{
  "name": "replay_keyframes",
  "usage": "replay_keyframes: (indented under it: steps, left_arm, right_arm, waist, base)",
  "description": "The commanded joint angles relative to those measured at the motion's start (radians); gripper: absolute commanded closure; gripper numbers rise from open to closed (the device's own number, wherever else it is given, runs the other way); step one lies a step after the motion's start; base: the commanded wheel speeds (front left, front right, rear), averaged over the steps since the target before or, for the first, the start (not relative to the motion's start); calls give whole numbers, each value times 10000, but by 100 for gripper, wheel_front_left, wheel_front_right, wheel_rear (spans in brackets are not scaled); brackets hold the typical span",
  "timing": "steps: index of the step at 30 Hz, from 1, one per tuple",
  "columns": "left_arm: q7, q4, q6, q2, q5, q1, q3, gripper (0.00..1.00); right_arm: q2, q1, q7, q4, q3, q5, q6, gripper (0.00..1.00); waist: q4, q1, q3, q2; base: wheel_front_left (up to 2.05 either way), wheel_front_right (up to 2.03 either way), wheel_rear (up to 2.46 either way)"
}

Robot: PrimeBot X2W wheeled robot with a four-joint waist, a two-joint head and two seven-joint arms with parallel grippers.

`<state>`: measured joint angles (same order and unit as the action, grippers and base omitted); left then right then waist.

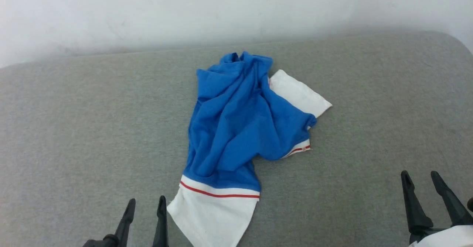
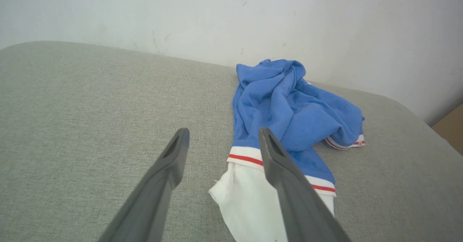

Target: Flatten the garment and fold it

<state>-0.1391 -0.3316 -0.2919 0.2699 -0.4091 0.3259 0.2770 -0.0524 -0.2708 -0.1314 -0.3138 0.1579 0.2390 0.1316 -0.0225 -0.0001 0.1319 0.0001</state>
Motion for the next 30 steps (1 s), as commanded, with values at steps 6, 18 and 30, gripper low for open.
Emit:
replay_keyframes:
  steps: [6, 18, 30]
  left_arm:
    - [1501, -65, -28, 525, 311, -487, 353, 0]
    - [5343, 533, 89, 665, -391, -1645, 1230, 0]
    - [6900, 1840, -996, 250, -518, -2212, 1083, 0]
  right_arm:
    - [22, 143, -25, -56, -46, 3, -9, 0]
    - [22, 221, -16, 85, -150, 46, -9, 0]
    - [22, 379, -4, 111, -86, 50, -9, 0]
  waist:
    - [475, 1, -187, -1]
    - [143, 1, 67, -1]
    - [-371, 1, 349, -1]
  base:
    - [0, 0, 0]
    - [0, 0, 0]
    - [0, 0, 0]
